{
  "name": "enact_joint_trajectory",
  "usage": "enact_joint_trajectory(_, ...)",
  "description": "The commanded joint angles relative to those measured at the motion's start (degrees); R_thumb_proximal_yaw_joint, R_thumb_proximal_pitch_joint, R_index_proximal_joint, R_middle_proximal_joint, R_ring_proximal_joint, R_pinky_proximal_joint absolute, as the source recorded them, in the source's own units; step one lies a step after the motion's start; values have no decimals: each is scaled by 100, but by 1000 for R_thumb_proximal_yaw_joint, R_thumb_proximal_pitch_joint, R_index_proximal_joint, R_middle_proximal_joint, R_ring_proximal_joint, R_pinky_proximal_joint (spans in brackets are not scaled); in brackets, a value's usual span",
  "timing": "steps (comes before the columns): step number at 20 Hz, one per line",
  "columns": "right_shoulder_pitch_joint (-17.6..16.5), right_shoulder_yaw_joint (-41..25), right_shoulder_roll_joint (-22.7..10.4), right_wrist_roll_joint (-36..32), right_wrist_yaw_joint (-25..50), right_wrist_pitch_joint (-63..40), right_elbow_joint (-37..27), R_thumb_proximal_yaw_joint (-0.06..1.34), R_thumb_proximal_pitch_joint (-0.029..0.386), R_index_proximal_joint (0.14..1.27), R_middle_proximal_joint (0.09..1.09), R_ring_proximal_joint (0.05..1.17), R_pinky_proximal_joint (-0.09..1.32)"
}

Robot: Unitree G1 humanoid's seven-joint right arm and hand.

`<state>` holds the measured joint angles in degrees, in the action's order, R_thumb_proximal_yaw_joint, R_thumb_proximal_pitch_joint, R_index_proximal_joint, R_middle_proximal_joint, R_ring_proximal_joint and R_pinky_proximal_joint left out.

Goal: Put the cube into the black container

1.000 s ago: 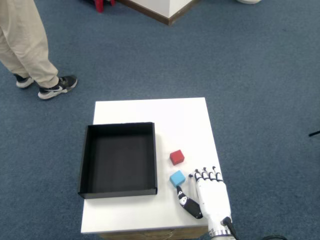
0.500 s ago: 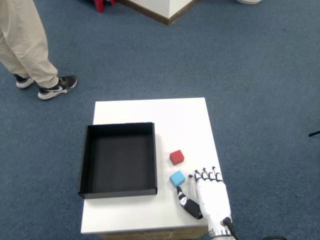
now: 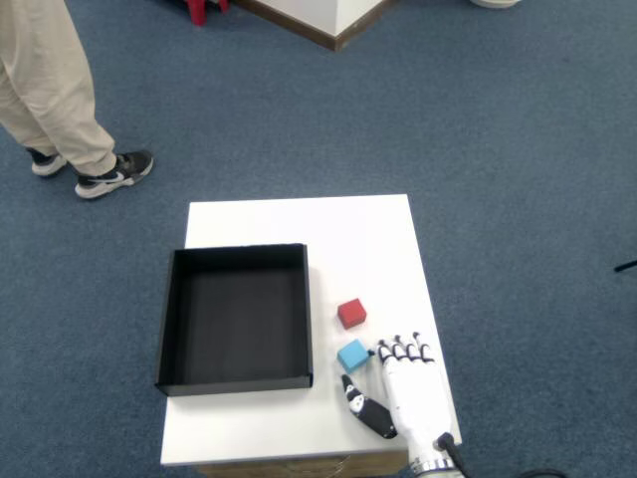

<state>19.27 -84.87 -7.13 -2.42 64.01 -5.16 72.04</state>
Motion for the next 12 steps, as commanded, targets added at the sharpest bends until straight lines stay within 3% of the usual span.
enact_joint_trajectory(1, 159, 6, -33, 150, 38, -32, -128, 339, 99, 566, 357, 256, 63)
enact_joint_trajectory(12, 271, -252, -45, 27, 23, 71, -310, 282, 86, 561, 352, 251, 43)
